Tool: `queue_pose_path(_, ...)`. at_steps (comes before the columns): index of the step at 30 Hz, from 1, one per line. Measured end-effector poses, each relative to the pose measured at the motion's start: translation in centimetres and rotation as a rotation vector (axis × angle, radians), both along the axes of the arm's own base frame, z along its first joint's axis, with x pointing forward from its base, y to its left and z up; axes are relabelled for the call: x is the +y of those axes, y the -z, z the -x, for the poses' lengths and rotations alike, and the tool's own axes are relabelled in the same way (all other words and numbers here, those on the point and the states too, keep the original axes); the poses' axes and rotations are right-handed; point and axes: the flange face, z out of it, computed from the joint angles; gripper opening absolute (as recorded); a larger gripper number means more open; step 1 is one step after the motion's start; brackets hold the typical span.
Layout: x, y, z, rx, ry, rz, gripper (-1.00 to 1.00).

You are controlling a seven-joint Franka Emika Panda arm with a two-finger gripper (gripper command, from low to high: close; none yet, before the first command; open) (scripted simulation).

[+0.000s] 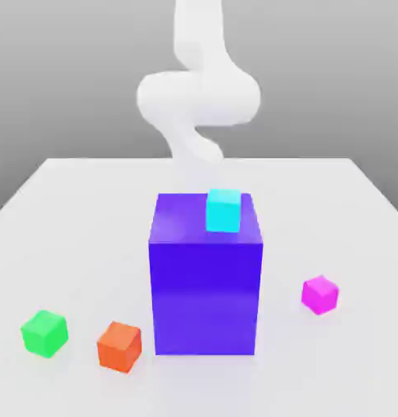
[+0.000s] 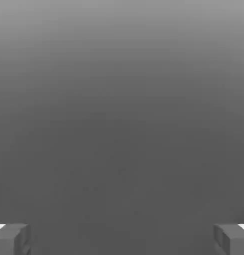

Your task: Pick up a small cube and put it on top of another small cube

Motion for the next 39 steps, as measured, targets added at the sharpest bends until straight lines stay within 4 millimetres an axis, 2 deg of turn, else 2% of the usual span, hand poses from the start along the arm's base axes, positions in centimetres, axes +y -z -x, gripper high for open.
queue_pose_path(2,2.9,4.9,-2.0,0.074,-0.051,-0.004,0.0)
queue_pose_path(4,5.8,9.9,-3.2,0.146,-0.1,-0.003,0.0)
queue_pose_path(6,8.7,14.9,-3.5,0.217,-0.148,0.004,0.0)
queue_pose_path(9,12.8,22.4,-2.6,0.324,-0.217,0.025,0.0)
queue_pose_path(12,16.4,30.0,0.0,0.433,-0.286,0.061,0.0)
queue_pose_path(15,19.1,37.6,4.3,0.546,-0.355,0.116,0.0)
queue_pose_path(18,20.5,45.0,10.4,0.662,-0.43,0.195,0.0)
queue_pose_path(19,20.3,46.4,11.1,0.68,-0.428,0.204,0.0)
queue_pose_path(20,20.5,47.5,11.7,0.688,-0.441,0.213,0.0)
queue_pose_path(26,20.5,52.8,12.3,0.699,-0.447,0.214,0.0)
queue_pose_path(27,20.5,53.3,12.3,0.699,-0.447,0.215,-1.0)
queue_pose_path(34,20.5,53.3,12.3,0.697,-0.447,0.216,-1.0)
queue_pose_path(39,20.6,49.6,12.2,0.696,-0.445,0.217,-1.0)
